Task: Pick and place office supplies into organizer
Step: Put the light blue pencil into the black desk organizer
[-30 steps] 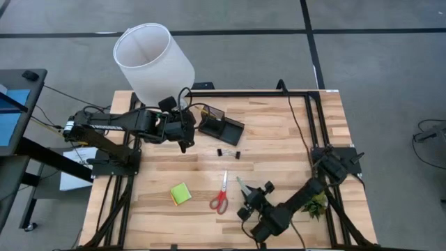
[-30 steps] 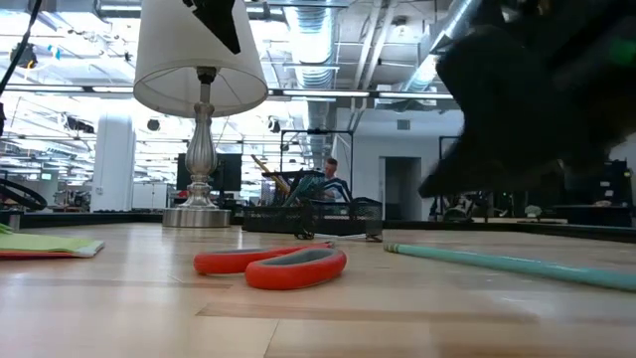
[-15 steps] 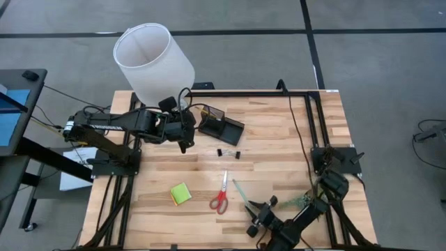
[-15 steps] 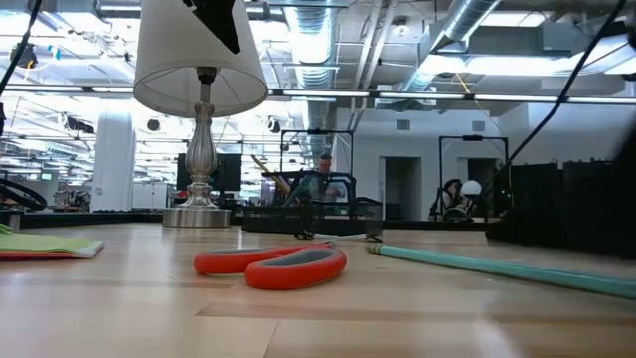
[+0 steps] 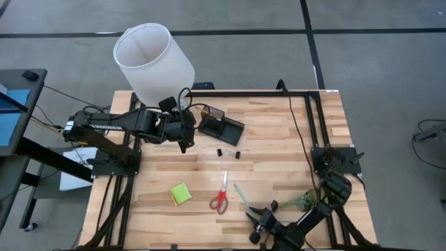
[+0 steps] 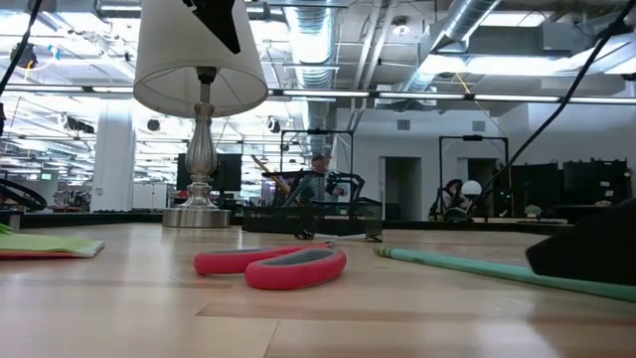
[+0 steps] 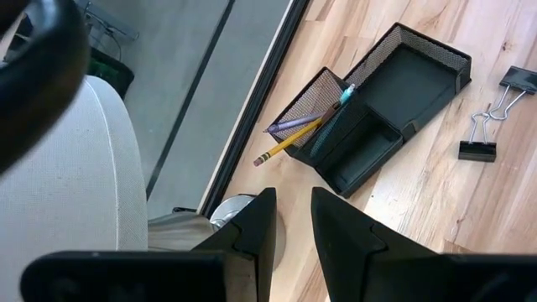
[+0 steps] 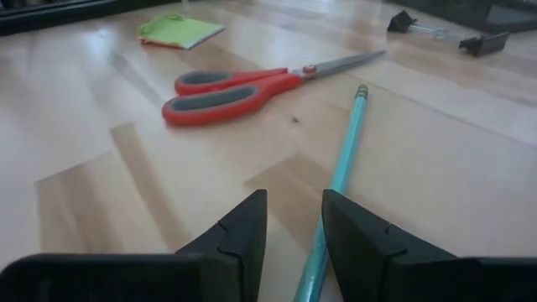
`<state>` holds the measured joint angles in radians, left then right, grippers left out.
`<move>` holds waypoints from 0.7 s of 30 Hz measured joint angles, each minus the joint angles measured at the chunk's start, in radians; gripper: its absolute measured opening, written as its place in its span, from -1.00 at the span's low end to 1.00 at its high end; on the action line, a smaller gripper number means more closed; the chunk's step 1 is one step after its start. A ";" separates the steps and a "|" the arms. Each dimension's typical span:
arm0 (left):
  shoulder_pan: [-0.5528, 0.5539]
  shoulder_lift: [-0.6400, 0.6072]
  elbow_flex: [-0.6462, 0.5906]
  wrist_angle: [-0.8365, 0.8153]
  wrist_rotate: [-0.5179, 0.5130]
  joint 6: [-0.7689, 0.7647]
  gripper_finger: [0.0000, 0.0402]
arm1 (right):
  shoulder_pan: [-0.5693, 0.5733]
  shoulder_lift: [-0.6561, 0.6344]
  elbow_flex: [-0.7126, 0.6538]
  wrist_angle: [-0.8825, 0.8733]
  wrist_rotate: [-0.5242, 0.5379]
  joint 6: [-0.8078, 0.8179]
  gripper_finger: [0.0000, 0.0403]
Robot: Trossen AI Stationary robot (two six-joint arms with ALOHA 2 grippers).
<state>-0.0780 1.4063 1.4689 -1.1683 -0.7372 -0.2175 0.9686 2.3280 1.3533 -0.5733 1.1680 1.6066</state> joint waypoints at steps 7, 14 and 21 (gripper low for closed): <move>0.000 0.000 0.000 0.020 0.027 0.003 -0.65 | 0.014 0.000 0.000 -0.047 0.006 0.015 -0.45; 0.000 0.000 0.000 0.093 0.078 0.080 -0.65 | -0.007 -0.059 -0.002 -0.122 0.019 -0.022 -0.45; 0.000 0.000 0.000 0.094 0.078 0.090 -0.65 | 0.006 -0.093 -0.001 -0.127 0.016 -0.013 -0.45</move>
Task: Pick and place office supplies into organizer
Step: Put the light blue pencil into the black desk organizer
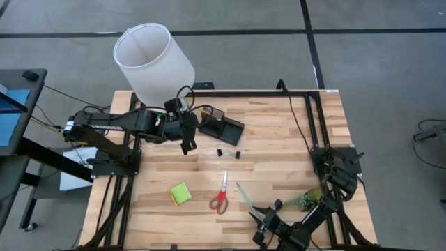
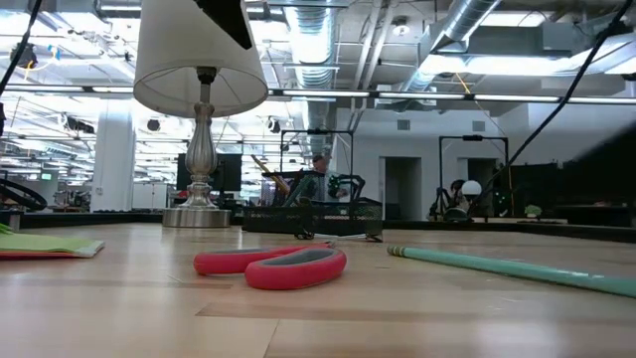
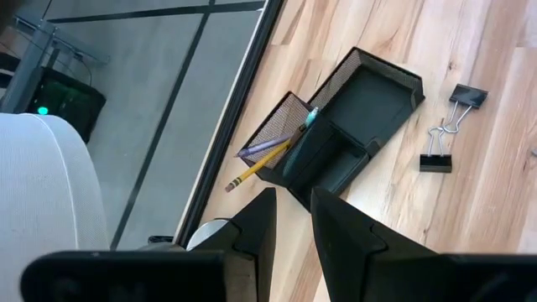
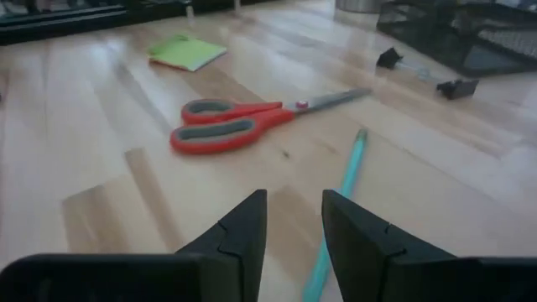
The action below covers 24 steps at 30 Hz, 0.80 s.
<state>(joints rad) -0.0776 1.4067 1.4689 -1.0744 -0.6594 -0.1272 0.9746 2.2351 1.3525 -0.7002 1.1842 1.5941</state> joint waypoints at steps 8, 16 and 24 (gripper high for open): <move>0.000 0.000 0.000 0.000 0.000 0.000 -0.65 | -0.003 0.043 0.000 0.023 -0.112 0.084 -0.45; 0.000 0.000 0.000 0.000 -0.001 0.012 -0.65 | 0.006 0.045 -0.002 -0.017 -0.059 0.063 -0.45; 0.000 0.000 0.000 0.000 -0.008 0.015 -0.65 | 0.006 0.026 0.000 -0.055 -0.015 0.035 -0.45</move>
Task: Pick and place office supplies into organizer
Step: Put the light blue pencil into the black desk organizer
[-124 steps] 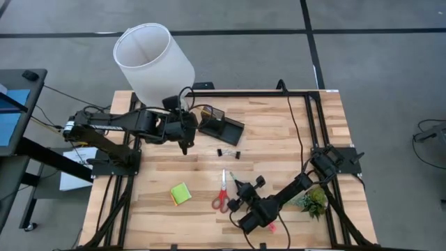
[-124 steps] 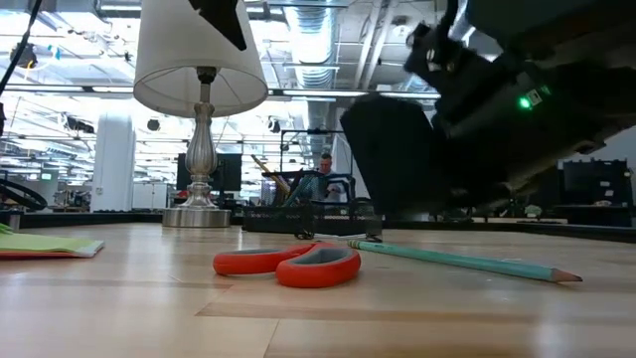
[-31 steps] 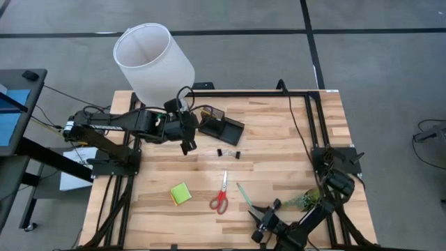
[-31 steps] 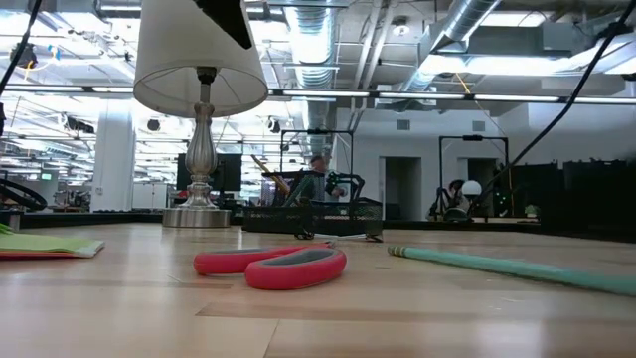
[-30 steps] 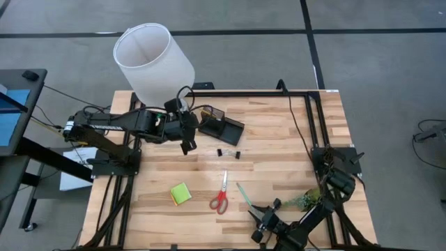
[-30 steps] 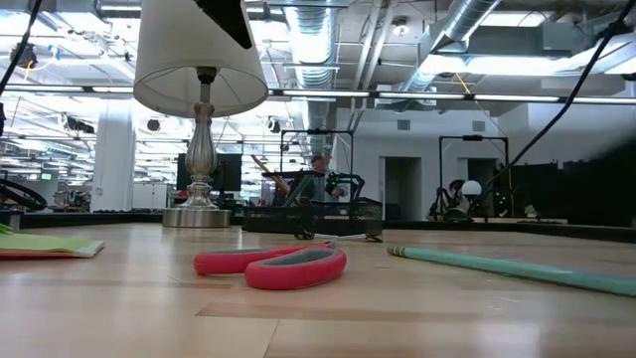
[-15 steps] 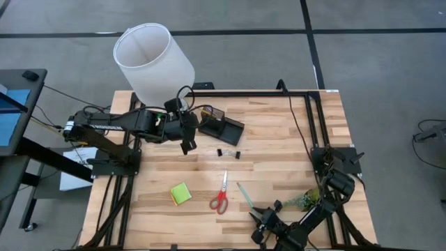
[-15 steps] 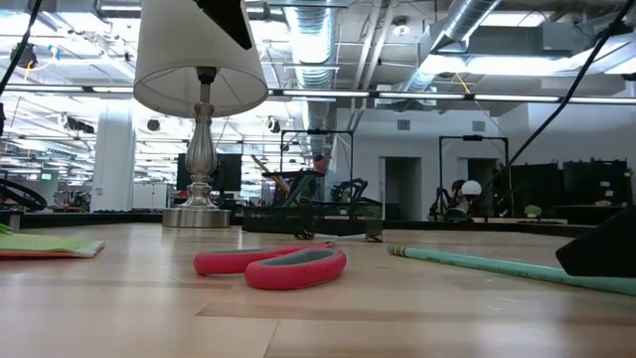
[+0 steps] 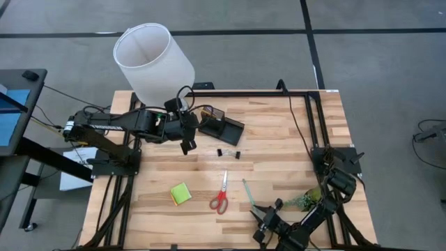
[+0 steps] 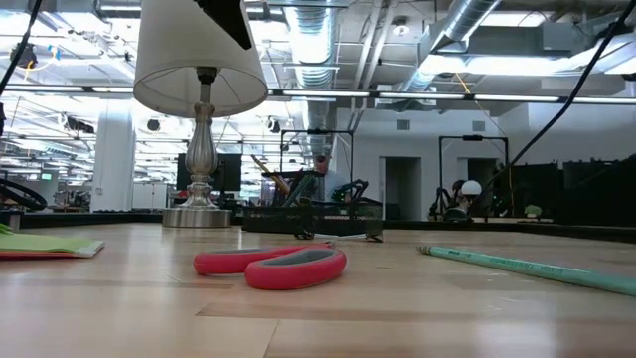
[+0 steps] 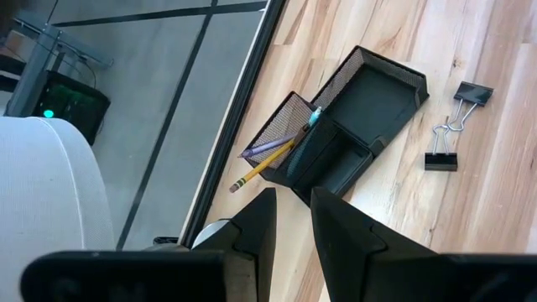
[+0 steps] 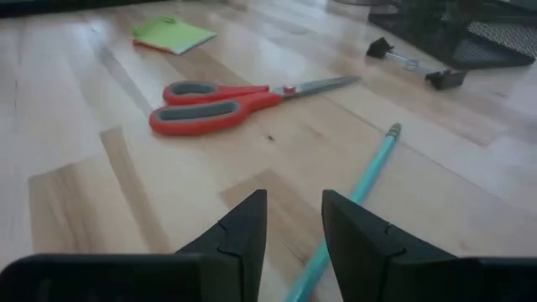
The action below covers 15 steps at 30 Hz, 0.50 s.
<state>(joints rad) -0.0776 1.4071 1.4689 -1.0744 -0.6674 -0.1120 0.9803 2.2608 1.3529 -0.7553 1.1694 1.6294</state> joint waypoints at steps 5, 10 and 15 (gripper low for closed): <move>0.000 0.000 0.000 0.000 0.000 0.000 -0.65 | -0.005 0.007 -0.002 -0.003 -0.121 0.087 -0.45; 0.000 0.000 0.000 0.000 -0.001 0.002 -0.65 | -0.022 0.018 -0.003 -0.002 -0.151 0.109 -0.45; 0.000 0.000 0.000 0.000 -0.001 0.008 -0.65 | -0.034 0.014 0.001 -0.036 -0.179 0.118 -0.45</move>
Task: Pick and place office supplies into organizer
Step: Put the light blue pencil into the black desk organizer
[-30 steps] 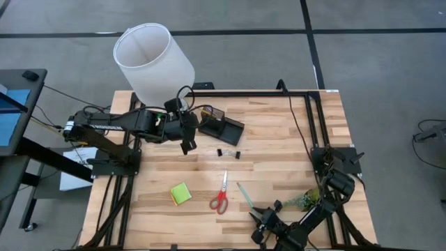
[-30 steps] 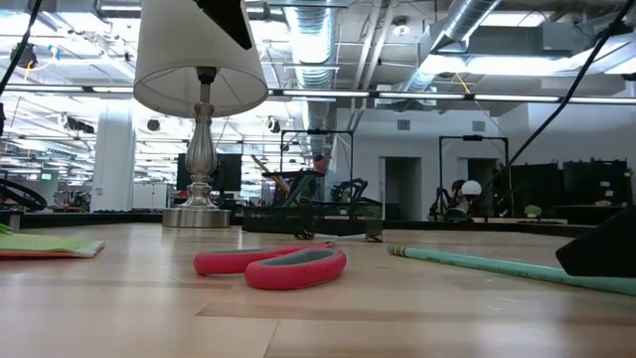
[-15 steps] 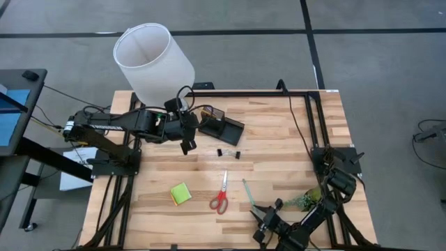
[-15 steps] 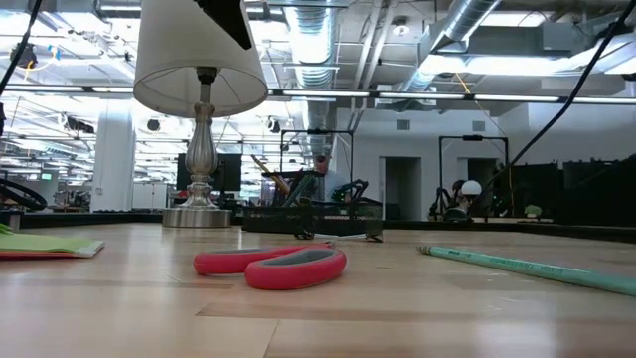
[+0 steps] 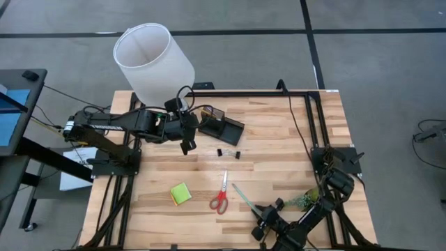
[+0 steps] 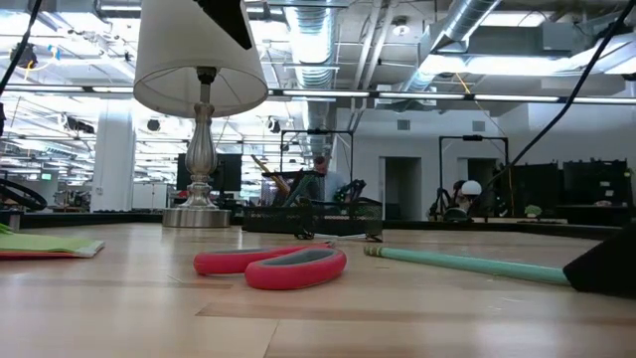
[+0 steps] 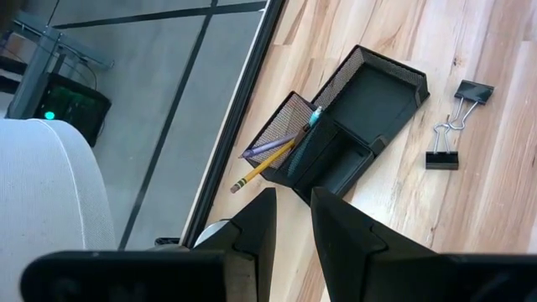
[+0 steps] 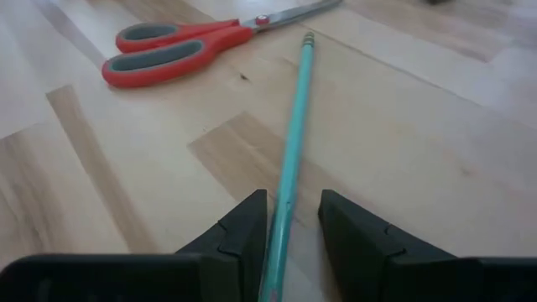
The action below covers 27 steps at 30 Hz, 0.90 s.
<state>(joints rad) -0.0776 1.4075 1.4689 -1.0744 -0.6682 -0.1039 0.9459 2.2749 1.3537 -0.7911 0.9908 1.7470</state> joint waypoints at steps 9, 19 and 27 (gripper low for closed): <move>0.000 0.000 0.000 0.005 0.000 -0.003 -0.65 | -0.039 -0.003 -0.055 0.012 0.011 -0.047 -0.47; 0.000 0.001 -0.056 0.069 0.164 -0.020 -0.65 | -0.014 -0.003 -0.144 0.183 0.078 -0.062 -0.47; 0.005 0.003 -0.406 0.688 0.545 0.311 -0.65 | 0.000 -0.002 -0.145 0.187 0.080 -0.063 -0.47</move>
<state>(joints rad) -0.0723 1.4109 1.0631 -0.3869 -0.1233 0.2068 0.9459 2.2726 1.2085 -0.6041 1.0706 1.6844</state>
